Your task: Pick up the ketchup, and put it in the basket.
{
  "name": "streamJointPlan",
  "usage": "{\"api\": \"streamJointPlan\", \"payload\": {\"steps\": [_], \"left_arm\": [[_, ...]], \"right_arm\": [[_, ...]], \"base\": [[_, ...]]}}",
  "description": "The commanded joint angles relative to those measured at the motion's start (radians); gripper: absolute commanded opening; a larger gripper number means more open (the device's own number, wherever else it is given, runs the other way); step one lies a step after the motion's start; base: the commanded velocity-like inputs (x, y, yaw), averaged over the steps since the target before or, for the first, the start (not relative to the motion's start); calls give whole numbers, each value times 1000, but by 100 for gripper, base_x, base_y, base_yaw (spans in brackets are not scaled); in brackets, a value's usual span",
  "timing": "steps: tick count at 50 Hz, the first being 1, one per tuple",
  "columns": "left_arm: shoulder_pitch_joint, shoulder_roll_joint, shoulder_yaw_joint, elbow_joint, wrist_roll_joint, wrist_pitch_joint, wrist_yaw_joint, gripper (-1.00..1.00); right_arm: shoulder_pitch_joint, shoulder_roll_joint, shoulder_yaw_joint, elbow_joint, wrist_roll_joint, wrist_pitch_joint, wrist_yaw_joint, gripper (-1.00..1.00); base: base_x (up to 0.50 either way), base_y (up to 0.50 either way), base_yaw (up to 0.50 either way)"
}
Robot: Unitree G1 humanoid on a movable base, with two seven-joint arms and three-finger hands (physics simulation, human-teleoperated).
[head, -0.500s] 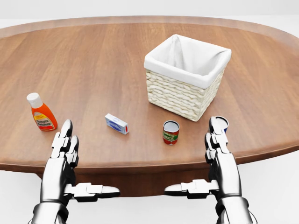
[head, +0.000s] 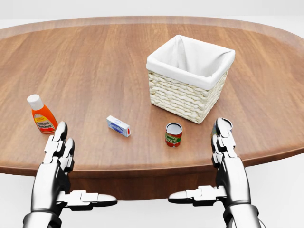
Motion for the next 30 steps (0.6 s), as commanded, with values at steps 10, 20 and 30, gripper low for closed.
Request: {"api": "streamJointPlan", "payload": {"steps": [10,20,30], "left_arm": [[128,-7,42,-299,-30,43,-55,100],[123,-7,63,-312,-40,43,-63,100],[123,-9,72,-321,-49,43,-69,100]], "right_arm": [[143,7,47,-337,-57,34,-9,100],[150,7,55,-346,-67,34,-12,100],[155,6,56,-336,-63,34,-8,100]], "base": [[0,0,0],[0,0,0],[0,0,0]]}}
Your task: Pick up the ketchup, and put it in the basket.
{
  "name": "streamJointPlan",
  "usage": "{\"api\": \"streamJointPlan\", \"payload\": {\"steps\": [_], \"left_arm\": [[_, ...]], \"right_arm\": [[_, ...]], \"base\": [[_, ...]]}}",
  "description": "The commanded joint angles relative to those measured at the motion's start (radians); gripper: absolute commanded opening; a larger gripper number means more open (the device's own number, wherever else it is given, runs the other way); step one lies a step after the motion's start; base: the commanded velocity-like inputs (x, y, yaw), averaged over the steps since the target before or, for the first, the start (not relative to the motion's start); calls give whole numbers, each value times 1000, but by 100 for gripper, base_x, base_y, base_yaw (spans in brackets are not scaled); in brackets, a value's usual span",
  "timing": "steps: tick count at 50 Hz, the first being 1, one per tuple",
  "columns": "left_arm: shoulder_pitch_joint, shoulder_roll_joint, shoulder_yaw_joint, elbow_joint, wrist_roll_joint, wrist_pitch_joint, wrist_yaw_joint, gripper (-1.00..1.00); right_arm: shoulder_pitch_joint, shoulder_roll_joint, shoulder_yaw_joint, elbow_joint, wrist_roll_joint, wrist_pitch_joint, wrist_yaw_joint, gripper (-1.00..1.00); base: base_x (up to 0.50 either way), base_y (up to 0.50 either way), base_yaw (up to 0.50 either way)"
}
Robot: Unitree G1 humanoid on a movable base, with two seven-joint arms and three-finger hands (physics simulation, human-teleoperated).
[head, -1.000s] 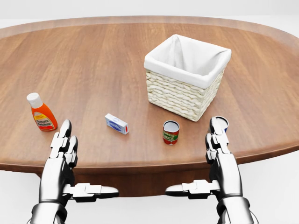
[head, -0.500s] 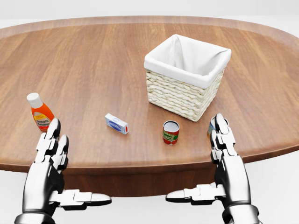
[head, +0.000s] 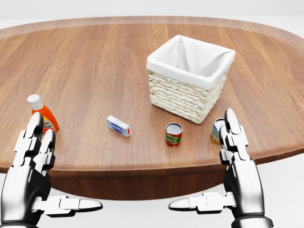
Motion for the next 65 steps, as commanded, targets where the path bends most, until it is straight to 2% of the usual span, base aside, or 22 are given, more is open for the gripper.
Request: {"api": "streamJointPlan", "payload": {"steps": [1,7,19,34,40,59,65], "left_arm": [[7,-2,13,-27,-12,0,-12,100],[11,-2,6,-31,-5,0,-16,100],[9,-3,9,-32,-8,0,-19,100],[9,-2,11,-38,-11,0,-17,100],[8,-5,28,-59,-44,0,-21,100],[-1,-3,26,-45,-42,0,-20,100],[2,-4,28,-48,-44,0,-19,100]], "right_arm": [[18,-1,4,-15,-2,0,3,100],[28,-2,2,-22,-2,0,11,100],[16,1,-1,-11,-31,0,-18,100],[5,4,2,-3,-29,0,-35,100],[23,3,-3,-29,3,0,-15,100],[3,7,-10,-12,-13,0,-38,100],[4,6,-9,-6,-15,0,-45,100]], "base": [[0,0,0],[0,4,0],[0,50,0],[0,0,0],[0,0,0],[49,0,0],[5,0,0]]}}
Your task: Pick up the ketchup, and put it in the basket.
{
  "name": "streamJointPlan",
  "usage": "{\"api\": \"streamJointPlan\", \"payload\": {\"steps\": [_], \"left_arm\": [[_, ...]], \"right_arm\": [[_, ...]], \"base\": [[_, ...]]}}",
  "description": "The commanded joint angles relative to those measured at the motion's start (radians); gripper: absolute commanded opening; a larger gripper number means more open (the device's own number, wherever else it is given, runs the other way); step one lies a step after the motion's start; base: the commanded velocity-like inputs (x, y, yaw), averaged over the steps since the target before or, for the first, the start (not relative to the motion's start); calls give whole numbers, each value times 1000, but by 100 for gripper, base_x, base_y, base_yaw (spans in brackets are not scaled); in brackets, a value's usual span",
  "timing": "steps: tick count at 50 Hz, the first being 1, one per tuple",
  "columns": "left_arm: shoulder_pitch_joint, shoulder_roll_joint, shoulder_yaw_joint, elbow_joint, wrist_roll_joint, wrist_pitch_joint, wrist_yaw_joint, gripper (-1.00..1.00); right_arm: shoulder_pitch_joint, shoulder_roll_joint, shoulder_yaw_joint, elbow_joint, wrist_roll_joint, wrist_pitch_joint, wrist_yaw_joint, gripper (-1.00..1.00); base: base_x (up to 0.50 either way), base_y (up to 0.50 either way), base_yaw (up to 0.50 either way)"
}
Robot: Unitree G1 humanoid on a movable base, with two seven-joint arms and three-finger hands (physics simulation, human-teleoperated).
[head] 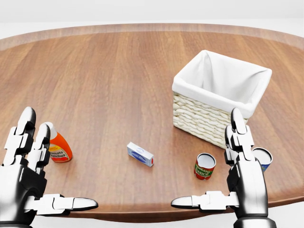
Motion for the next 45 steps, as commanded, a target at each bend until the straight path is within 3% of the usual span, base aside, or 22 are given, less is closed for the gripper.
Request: {"api": "streamJointPlan", "payload": {"steps": [1,10,17,35,45], "left_arm": [[-1,0,3,2,-5,0,1,100],[6,1,0,-7,-1,0,-3,100],[7,0,-3,-1,10,0,-5,100],[3,-3,1,2,8,0,10,100],[2,-1,12,-10,-9,0,12,100]], "right_arm": [[0,1,-4,6,1,0,-10,100],[20,-3,9,-14,13,0,17,100],[15,-3,12,-6,-11,0,2,100],[15,-4,12,-12,-11,0,-1,100],[28,-3,12,-28,-18,-5,-4,100]], "base": [[0,0,0],[0,0,0],[0,49,0],[0,0,0],[48,0,0]]}}
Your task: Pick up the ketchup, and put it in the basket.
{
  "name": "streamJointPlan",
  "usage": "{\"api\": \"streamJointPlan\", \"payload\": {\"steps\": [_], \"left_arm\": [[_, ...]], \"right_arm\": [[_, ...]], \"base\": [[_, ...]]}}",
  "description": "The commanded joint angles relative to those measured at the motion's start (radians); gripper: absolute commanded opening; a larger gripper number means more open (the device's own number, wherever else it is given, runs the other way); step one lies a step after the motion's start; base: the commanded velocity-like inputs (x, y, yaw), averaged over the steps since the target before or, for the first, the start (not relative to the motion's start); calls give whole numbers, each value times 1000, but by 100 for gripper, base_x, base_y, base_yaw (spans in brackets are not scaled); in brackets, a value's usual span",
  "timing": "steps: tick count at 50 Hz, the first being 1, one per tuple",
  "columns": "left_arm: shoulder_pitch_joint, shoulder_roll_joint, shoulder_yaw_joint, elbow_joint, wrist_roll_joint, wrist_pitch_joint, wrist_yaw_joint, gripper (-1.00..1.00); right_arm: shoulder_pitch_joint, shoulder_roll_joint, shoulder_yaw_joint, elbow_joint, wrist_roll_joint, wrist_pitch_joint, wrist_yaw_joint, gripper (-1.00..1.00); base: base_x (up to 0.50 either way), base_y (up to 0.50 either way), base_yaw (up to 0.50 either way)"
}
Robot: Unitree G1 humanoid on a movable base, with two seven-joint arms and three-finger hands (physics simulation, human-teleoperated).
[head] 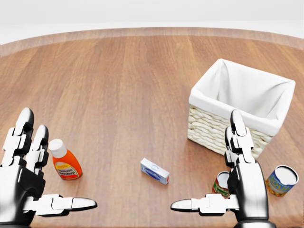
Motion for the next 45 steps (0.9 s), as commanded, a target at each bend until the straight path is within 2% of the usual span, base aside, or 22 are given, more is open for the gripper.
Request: {"api": "streamJointPlan", "payload": {"steps": [1,13,14,16,33,41,42,45], "left_arm": [[-2,0,8,-10,-12,0,3,100],[-10,0,12,-4,-8,0,6,100],[-11,1,11,-3,-9,0,5,100],[-5,0,7,-5,-1,0,6,100],[4,2,21,-31,38,0,11,100],[0,2,47,-39,42,0,11,100],[-4,6,55,32,64,0,16,100],[-5,11,74,73,68,0,16,100]], "right_arm": [[6,-1,1,-10,-4,-4,-1,100],[5,1,-5,-14,-10,-12,-11,100],[-5,4,-9,-6,-15,1,-22,100],[-6,5,-11,3,0,-10,-19,100],[-3,3,-8,-2,8,-10,-14,100],[-3,2,-9,-1,12,-11,-10,100],[-2,1,-11,-3,12,-10,-9,100],[-5,2,-9,5,11,-14,-10,100]], "base": [[50,0,0],[50,0,0],[50,0,0],[0,0,0],[0,0,0],[0,0,0],[0,0,0],[0,0,0]]}}
